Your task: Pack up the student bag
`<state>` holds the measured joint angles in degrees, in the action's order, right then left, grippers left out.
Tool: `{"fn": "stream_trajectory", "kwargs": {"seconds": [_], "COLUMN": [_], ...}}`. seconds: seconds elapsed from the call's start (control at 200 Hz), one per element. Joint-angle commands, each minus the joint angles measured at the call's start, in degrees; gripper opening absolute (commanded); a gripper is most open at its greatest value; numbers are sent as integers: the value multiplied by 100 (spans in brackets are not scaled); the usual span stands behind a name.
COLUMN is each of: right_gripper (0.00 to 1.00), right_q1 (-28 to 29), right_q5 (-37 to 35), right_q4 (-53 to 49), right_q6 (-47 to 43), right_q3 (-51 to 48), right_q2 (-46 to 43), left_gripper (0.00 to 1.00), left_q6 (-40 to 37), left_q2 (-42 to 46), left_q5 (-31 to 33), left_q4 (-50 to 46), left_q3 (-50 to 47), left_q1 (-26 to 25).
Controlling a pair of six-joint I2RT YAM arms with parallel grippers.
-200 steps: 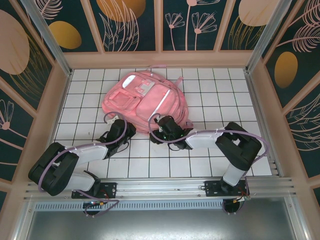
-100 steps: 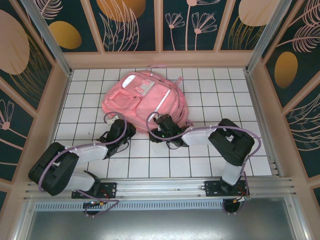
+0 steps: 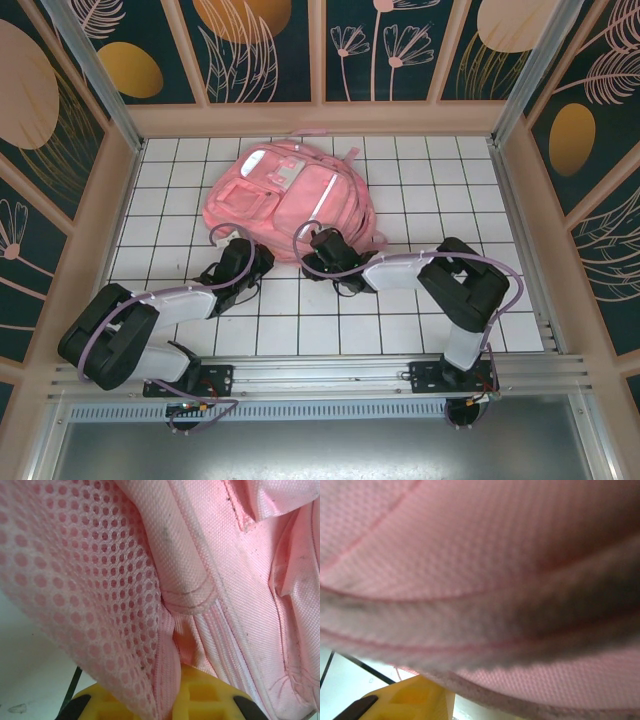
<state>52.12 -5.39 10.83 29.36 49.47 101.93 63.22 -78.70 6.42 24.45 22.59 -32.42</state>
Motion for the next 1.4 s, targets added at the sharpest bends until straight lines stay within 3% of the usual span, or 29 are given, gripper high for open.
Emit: {"fn": "stream_trajectory", "kwargs": {"seconds": [0.0,0.325,0.656,0.926,1.151,1.291,1.396], "right_gripper": [36,33,23,21,20,23,31], "right_q1": [-105,-184,-222,-218,-220,-210,-211], "right_q5": [-878,70,603,1090,965,205,-183], "right_q4": [-463,124,822,1596,1640,1199,1110], "right_q6": [131,39,-36,-11,81,270,299], "right_q3": [38,26,-246,-625,-699,-645,-747], "right_q2": [-9,299,87,-204,-187,-181,-359], "left_gripper": [0,0,0,0,0,0,0], "left_q6": [-71,-68,-51,-47,-35,-36,-55], "left_q2": [87,91,43,13,-13,10,30], "left_q5": [320,282,237,246,229,250,281], "left_q4": [-35,8,84,80,114,90,68], "left_q3": [-60,-96,-92,-106,-98,-111,-121], "left_q1": [53,51,54,52,52,58,52]}}
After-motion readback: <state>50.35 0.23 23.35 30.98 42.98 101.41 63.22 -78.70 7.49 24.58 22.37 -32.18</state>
